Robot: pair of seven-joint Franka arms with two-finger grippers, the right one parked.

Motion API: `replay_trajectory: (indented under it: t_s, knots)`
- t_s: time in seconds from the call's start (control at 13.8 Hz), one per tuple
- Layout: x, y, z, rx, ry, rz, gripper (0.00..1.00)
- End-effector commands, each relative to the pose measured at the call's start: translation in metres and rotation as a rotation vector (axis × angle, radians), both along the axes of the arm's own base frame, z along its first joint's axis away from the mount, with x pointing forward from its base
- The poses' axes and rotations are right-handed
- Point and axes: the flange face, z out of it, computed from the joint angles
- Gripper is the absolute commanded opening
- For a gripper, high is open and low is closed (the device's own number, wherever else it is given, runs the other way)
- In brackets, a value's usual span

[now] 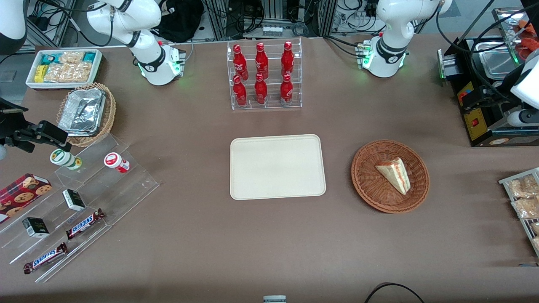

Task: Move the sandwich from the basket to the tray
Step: 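Move the left gripper over the wicker basket holding the sandwich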

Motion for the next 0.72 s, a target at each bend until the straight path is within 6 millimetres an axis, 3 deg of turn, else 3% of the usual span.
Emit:
replay_trajectory:
  t_s: [0.0,0.22,0.65]
  knots:
    - [0.003,0.003,0.003,-0.016,-0.008,-0.021,1.00]
    - [0.008,0.004,-0.014,-0.014,0.026,-0.007,1.00]
    - [0.019,-0.003,-0.125,0.001,0.063,0.063,1.00]
